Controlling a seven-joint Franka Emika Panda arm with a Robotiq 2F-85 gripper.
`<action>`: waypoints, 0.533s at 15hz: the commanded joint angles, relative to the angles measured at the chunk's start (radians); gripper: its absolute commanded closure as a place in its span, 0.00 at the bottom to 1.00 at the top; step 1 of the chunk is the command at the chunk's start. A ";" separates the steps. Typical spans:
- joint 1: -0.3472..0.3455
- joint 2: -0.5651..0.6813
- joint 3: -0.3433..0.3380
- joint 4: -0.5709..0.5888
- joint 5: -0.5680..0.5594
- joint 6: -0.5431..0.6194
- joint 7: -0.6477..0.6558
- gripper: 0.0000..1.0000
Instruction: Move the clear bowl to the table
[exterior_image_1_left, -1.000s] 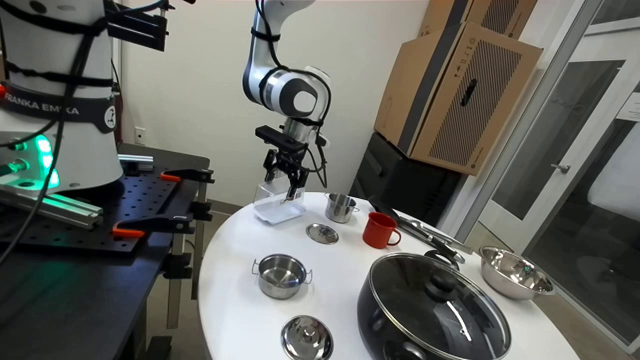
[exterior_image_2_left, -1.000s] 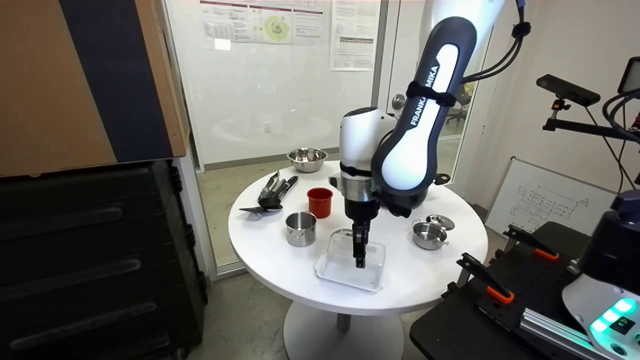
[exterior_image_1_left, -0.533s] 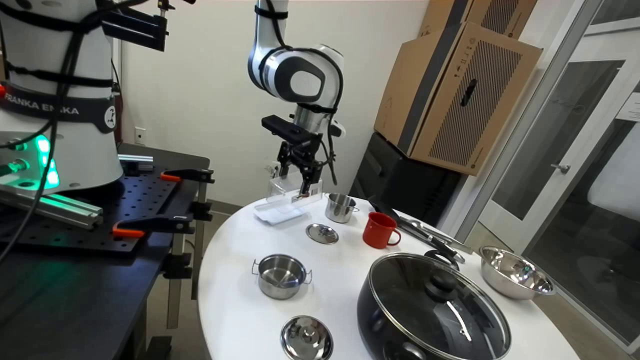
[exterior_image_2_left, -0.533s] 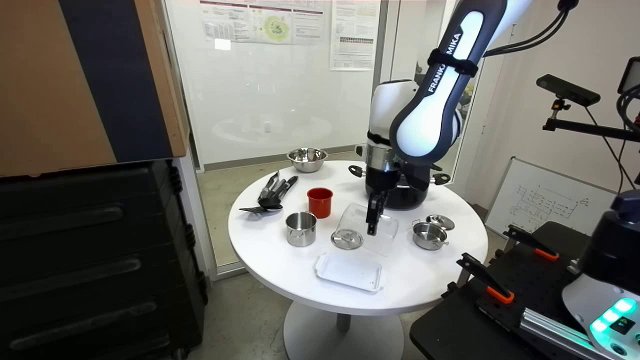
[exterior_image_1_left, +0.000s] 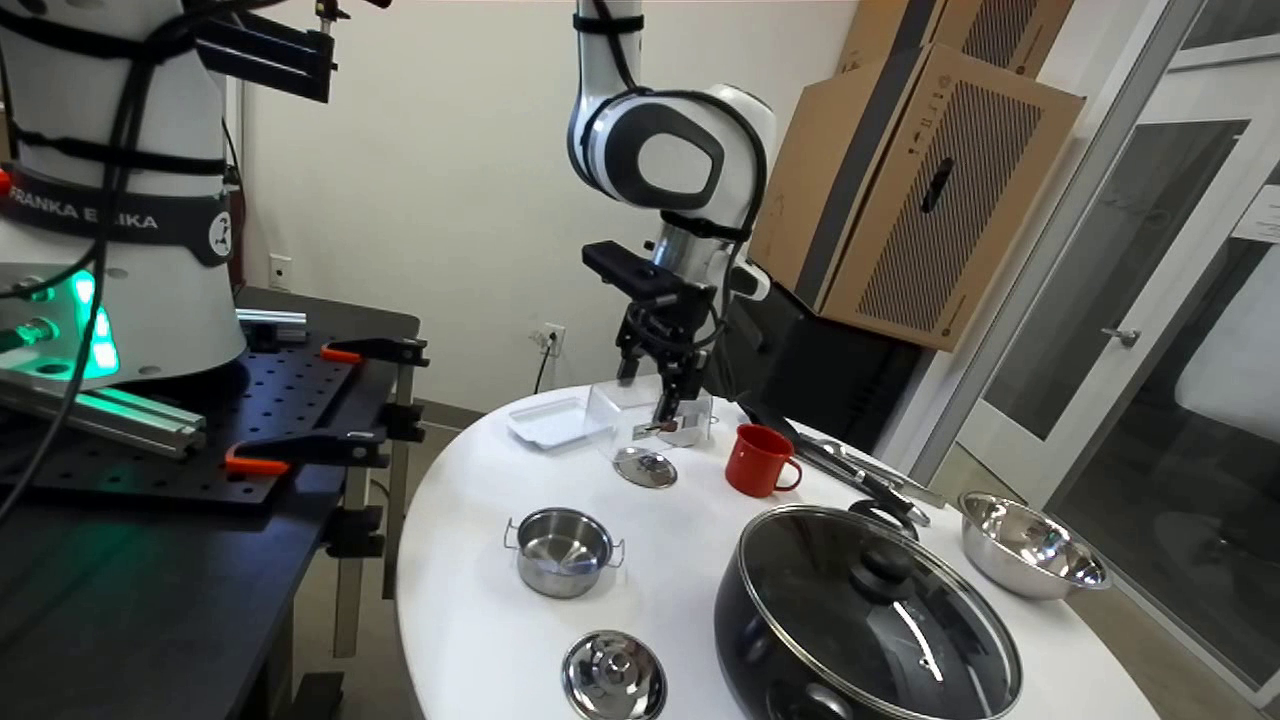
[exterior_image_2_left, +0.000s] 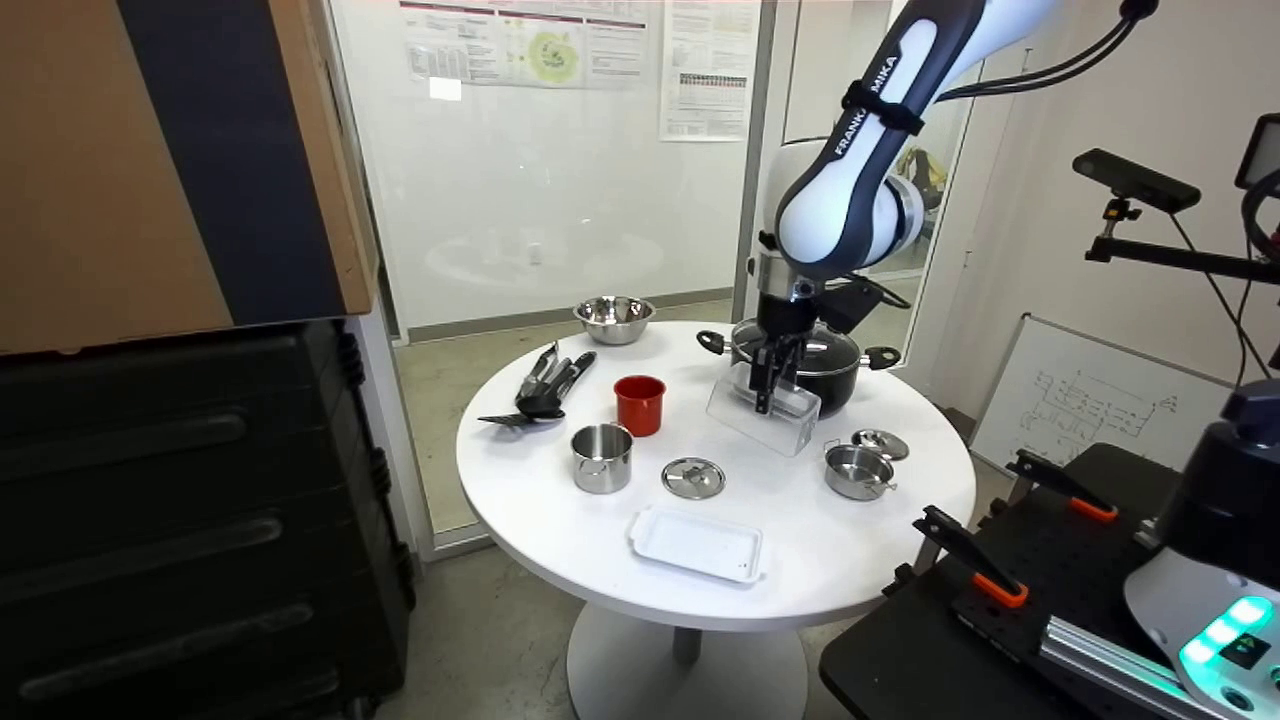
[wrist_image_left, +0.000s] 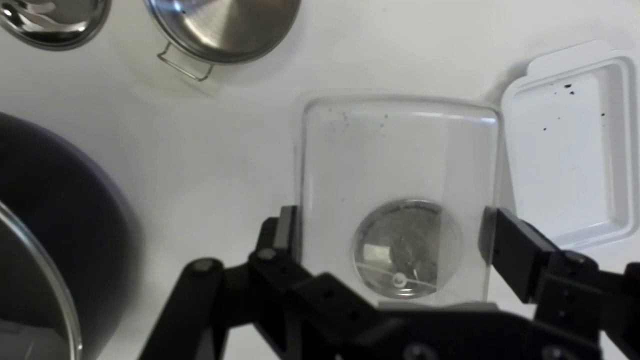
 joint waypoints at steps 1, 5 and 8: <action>0.025 0.071 -0.045 0.125 0.011 -0.084 0.022 0.35; 0.054 0.165 -0.082 0.245 -0.002 -0.165 0.067 0.35; 0.067 0.234 -0.096 0.327 0.001 -0.207 0.099 0.35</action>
